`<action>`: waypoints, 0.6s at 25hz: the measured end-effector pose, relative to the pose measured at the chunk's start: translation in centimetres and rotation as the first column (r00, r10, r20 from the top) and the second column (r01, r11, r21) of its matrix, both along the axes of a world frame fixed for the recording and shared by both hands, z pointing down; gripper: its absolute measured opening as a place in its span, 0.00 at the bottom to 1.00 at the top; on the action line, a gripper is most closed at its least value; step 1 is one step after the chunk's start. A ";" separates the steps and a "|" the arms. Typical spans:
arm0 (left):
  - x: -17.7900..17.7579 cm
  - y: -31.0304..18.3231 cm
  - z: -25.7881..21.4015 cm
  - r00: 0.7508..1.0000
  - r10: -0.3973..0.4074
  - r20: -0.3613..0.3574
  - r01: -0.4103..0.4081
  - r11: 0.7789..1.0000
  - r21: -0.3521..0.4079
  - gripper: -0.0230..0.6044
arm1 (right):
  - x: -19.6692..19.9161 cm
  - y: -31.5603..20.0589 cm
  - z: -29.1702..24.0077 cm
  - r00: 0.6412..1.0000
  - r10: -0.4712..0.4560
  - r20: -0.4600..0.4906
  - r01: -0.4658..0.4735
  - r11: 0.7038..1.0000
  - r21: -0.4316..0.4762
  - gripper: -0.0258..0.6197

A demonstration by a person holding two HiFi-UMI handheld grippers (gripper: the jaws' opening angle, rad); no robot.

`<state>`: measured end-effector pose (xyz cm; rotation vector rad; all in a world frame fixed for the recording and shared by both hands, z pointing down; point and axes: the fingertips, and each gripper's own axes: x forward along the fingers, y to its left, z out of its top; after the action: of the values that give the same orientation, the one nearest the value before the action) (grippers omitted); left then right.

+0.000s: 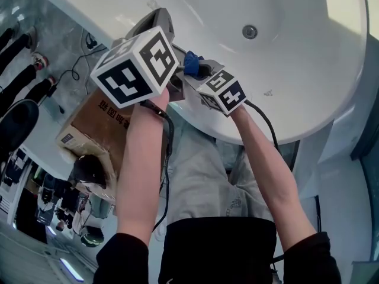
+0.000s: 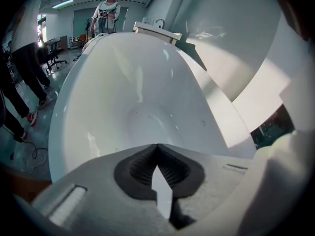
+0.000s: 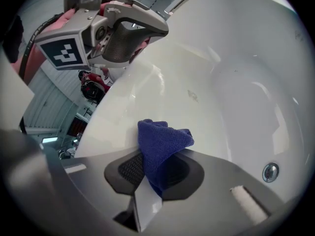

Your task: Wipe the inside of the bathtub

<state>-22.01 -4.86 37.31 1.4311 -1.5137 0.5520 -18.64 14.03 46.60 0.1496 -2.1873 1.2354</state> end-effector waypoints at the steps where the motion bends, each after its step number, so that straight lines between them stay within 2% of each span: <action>1: 0.0 0.1 -0.3 1.000 0.000 0.004 0.000 1.000 0.001 0.04 | 0.0 0.2 -0.5 1.000 -0.001 0.006 0.001 1.000 0.000 0.16; 15: -0.1 2.2 -5.4 0.999 0.003 0.046 -0.004 1.000 0.014 0.04 | 0.3 2.0 -6.8 0.996 -0.062 0.060 0.059 0.998 0.038 0.16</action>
<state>-22.09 -2.64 31.93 1.4410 -1.5548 0.5810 -18.37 16.01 39.84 0.0604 -2.2508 1.1817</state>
